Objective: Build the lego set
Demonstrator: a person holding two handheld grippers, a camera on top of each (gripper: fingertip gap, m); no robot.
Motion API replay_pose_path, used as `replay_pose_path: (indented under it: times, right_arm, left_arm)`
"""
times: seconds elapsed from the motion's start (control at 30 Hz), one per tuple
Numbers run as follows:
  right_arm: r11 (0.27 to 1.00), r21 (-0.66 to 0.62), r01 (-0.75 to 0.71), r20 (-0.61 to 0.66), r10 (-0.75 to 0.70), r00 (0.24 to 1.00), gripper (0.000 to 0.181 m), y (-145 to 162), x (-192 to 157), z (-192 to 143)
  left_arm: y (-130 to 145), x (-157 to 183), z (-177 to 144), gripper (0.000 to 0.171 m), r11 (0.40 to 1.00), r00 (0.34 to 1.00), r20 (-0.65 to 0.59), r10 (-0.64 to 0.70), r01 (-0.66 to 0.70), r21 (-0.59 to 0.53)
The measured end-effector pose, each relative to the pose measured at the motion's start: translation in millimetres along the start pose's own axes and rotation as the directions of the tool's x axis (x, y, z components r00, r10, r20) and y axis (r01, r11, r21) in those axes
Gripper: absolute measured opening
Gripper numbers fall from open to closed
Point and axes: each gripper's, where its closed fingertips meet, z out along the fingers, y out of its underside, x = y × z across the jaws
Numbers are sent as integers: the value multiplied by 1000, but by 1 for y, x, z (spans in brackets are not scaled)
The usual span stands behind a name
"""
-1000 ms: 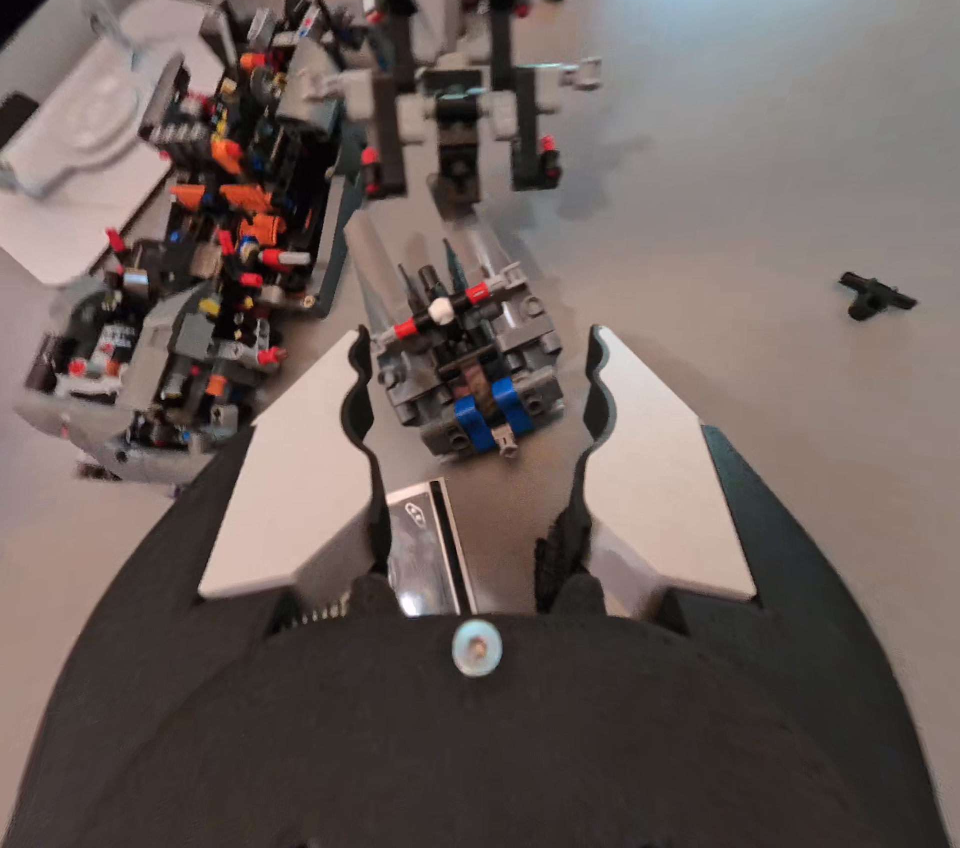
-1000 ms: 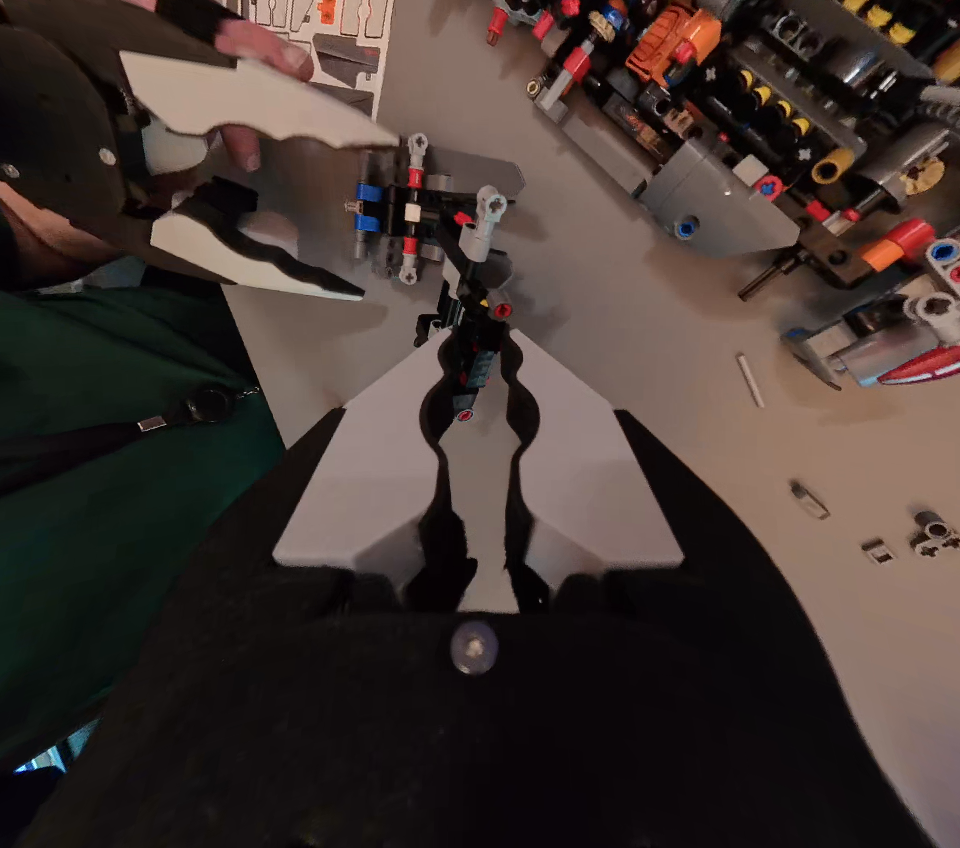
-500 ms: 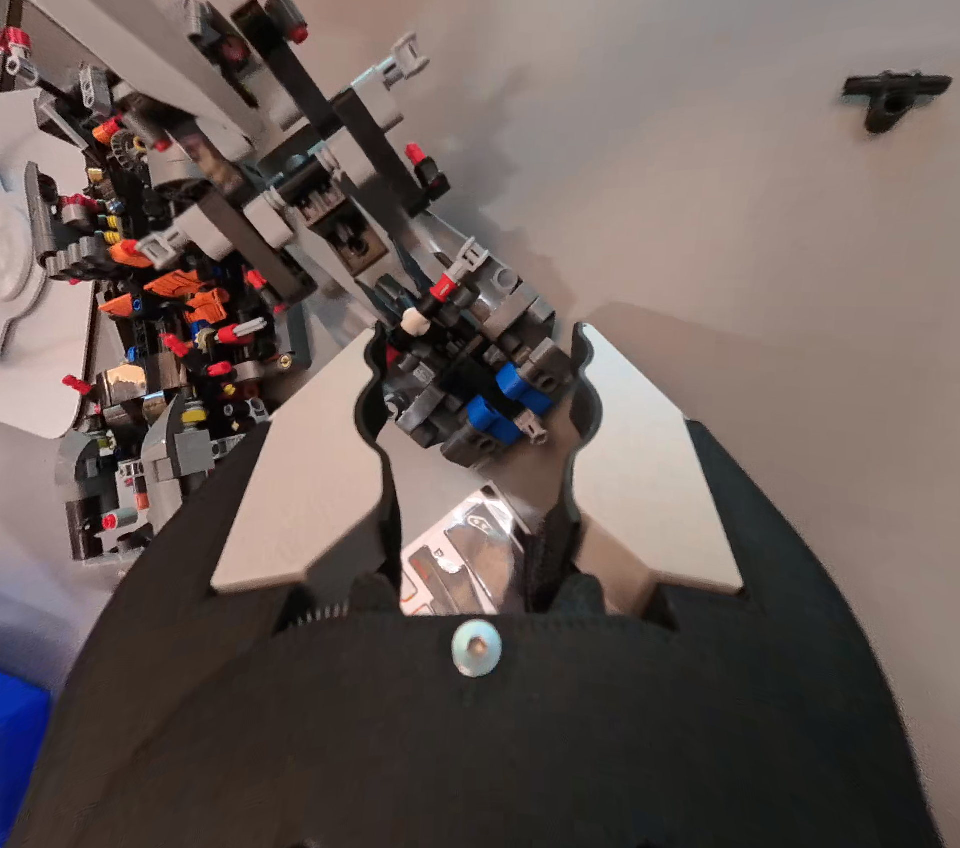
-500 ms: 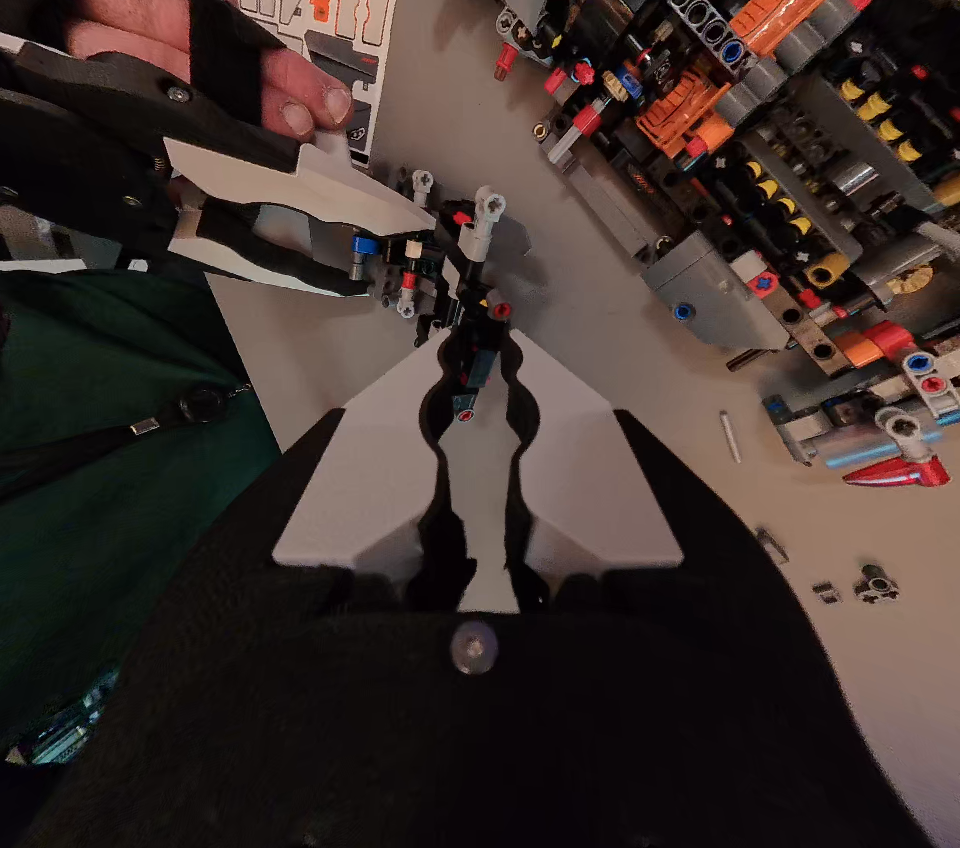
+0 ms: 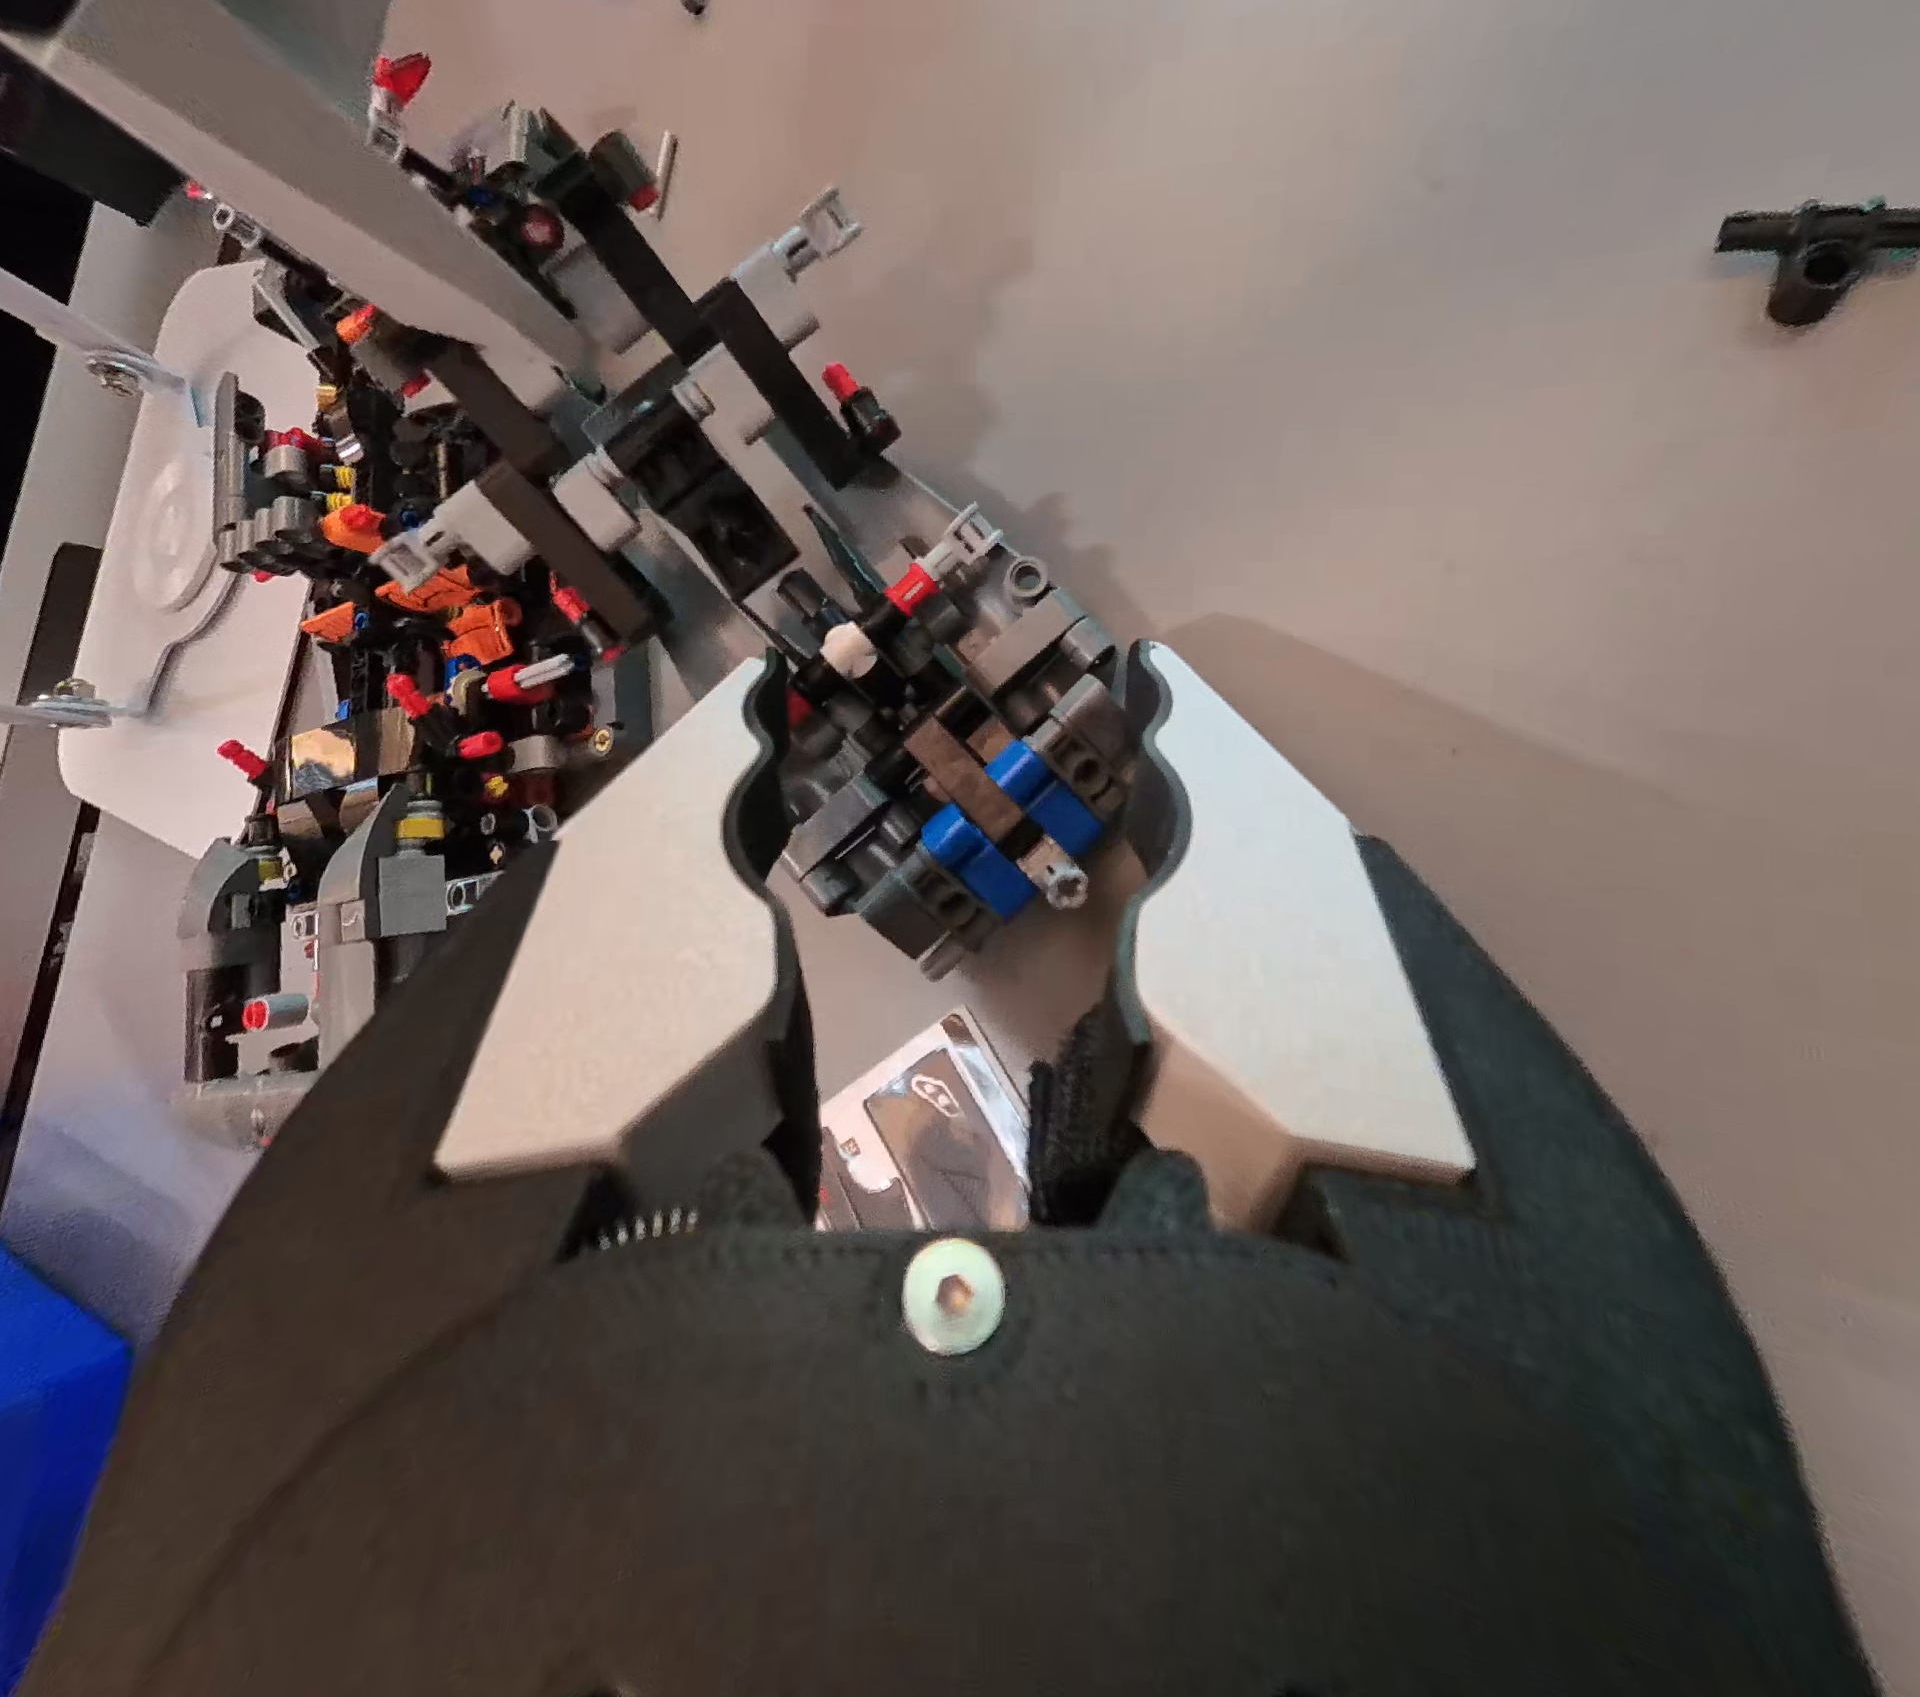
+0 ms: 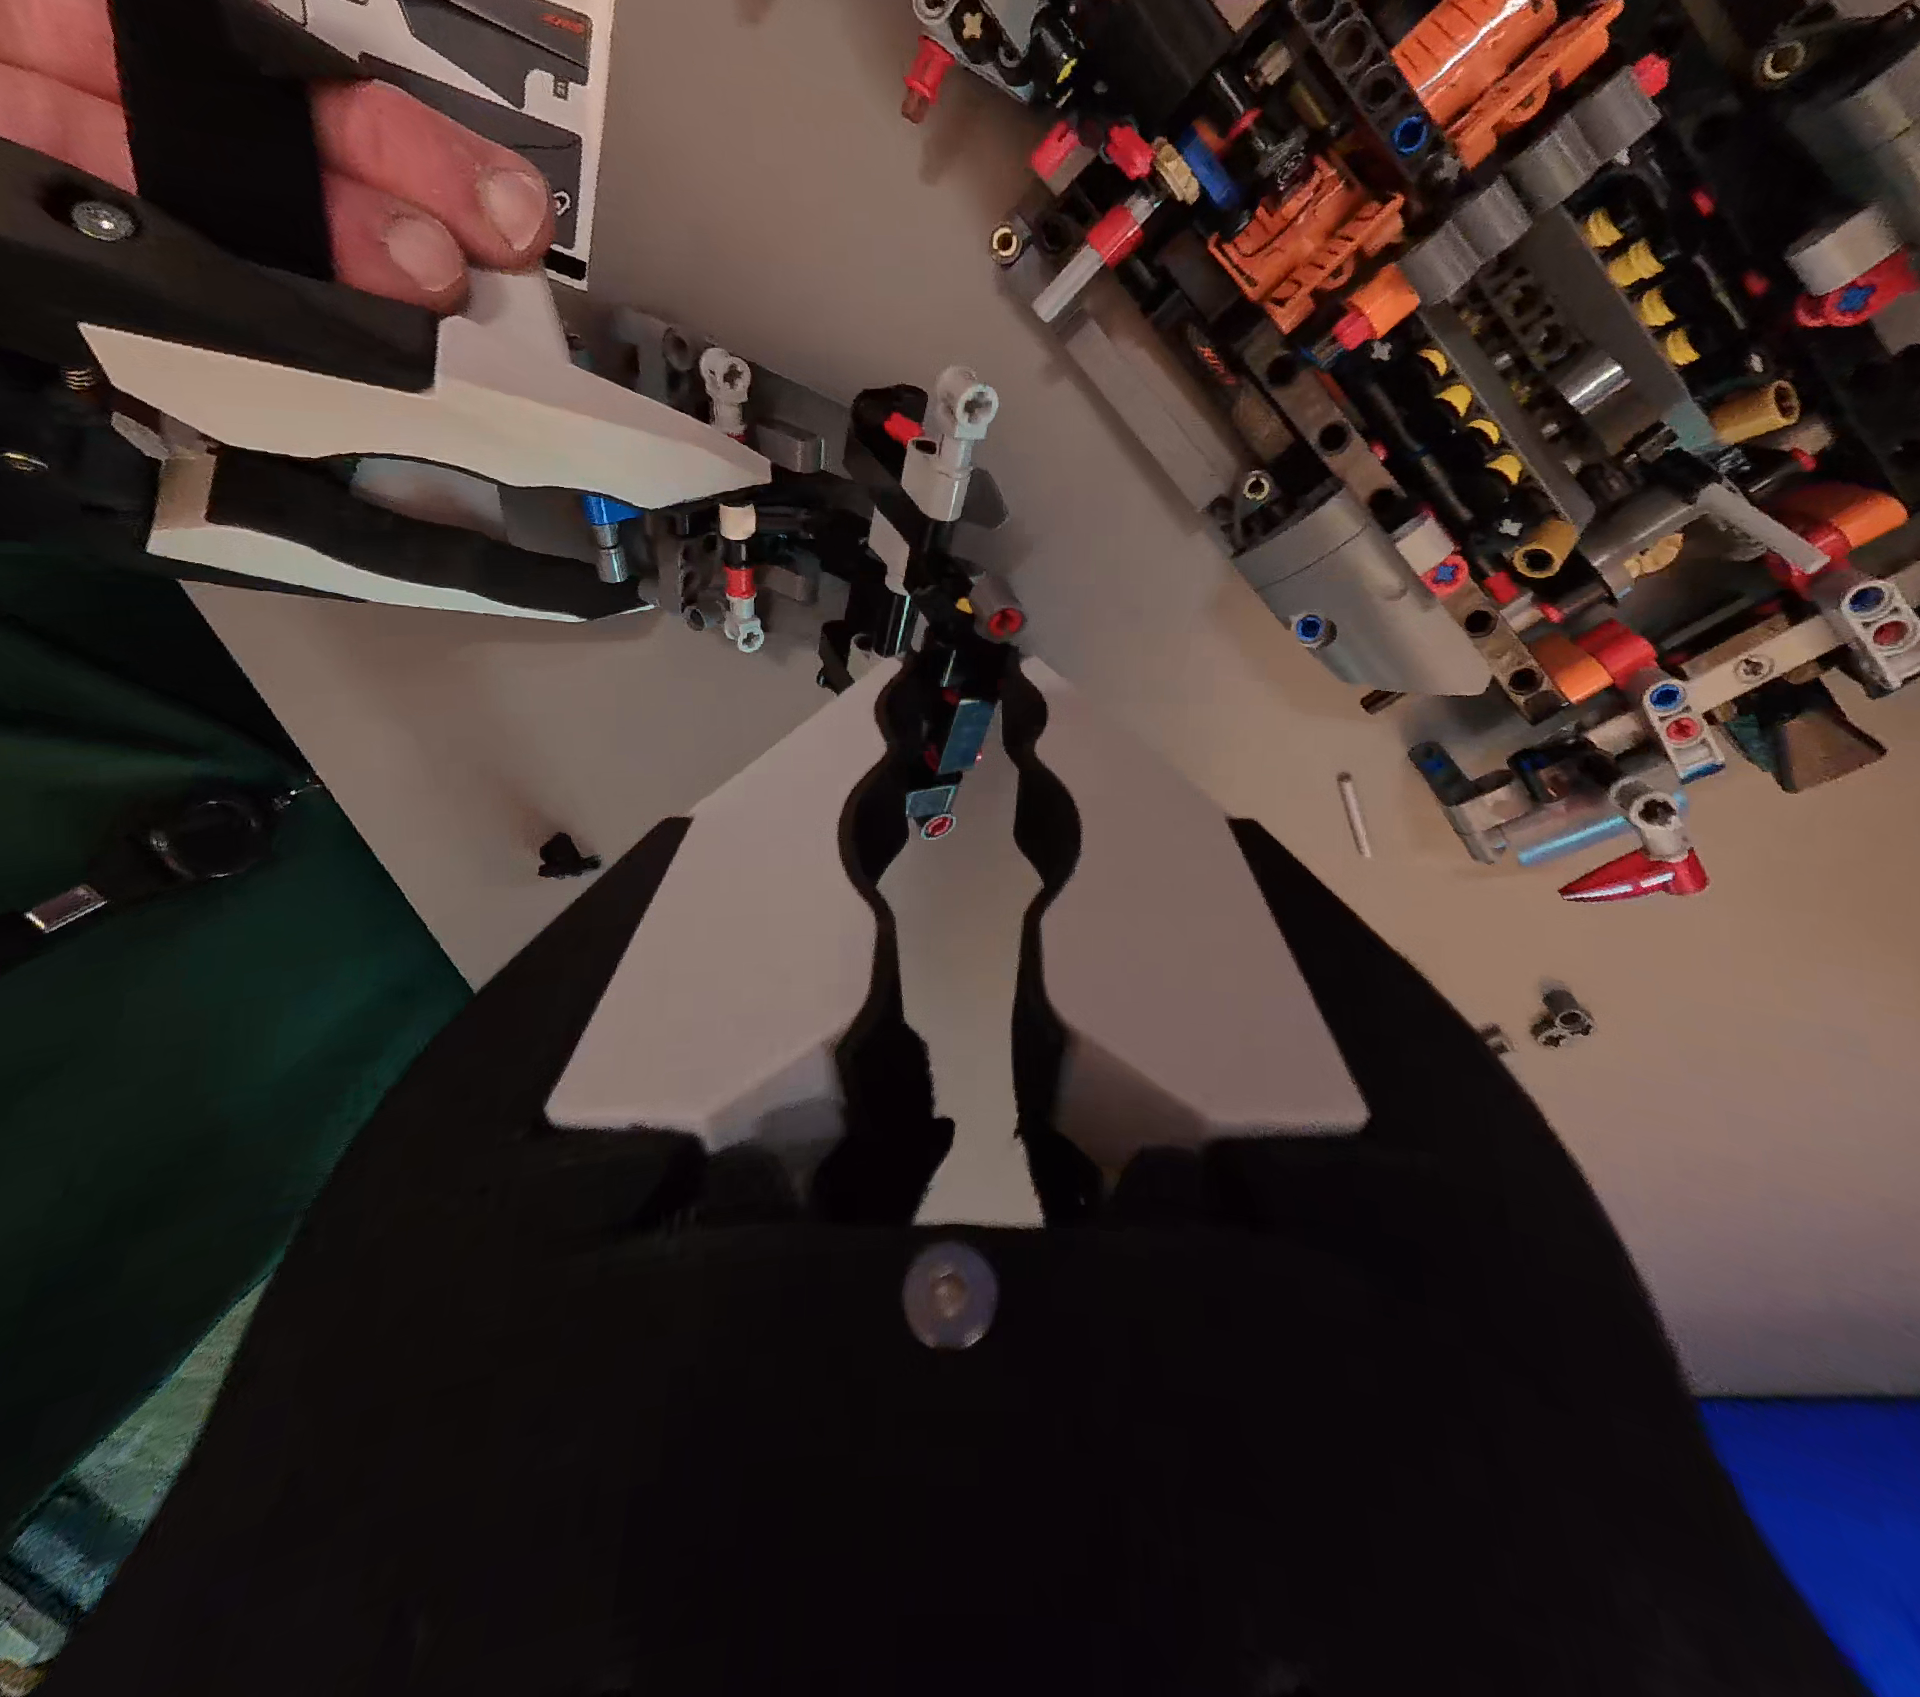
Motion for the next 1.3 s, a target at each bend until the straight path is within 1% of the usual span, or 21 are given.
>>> replay_pose_path:
  times: [0.23,0.27,0.5,0.7,0.8,0.87,0.93,0.97,1.03,1.1,1.17,1.23,1.3]
  right_arm:
    - [1000,9,9,-80,-9,997,12,0,1,0]
    - [1000,22,9,-106,-6,994,12,-1,2,-2]
    - [999,3,38,-275,-36,961,12,2,2,-6]
    - [998,11,57,-334,-50,941,12,0,-3,-5]
    - [997,55,50,-287,-32,958,14,-2,-8,-2]
    - [996,83,31,-227,-12,974,22,-3,-14,2]
    - [994,105,27,-208,-5,978,25,-2,-13,2]
    - [991,130,21,-170,2,985,27,-3,-15,2]
    - [992,125,11,-154,9,988,35,1,-12,4]
    - [986,167,26,-79,-13,997,35,0,-16,6]
    - [981,193,-27,50,18,999,40,5,-19,7]
    - [970,239,-38,152,1,988,42,8,-24,4]
    - [968,246,-43,171,1,985,43,13,-20,9]
  left_arm:
    - [-1,1,0,63,1000,1000,13,-10,10,5]
    - [-1,1,0,63,1000,1000,14,-11,11,4]
    - [-2,1,0,63,1000,999,33,-12,12,7]
    - [-2,1,1,63,1000,999,36,-18,17,14]
    - [-2,1,1,63,1000,999,32,-23,22,19]
    - [-3,1,1,63,1000,999,31,-22,21,21]
    - [-3,1,1,63,999,999,30,-25,24,24]
    - [-3,1,1,63,999,999,29,-27,26,26]
    - [-3,1,1,63,999,999,25,-33,32,30]
    - [-3,1,1,63,999,999,23,-34,33,34]
    - [-3,1,1,63,999,999,23,-33,32,35]
    - [-3,1,1,64,999,999,22,-38,37,38]
    - [-3,0,1,64,998,999,17,-42,41,41]
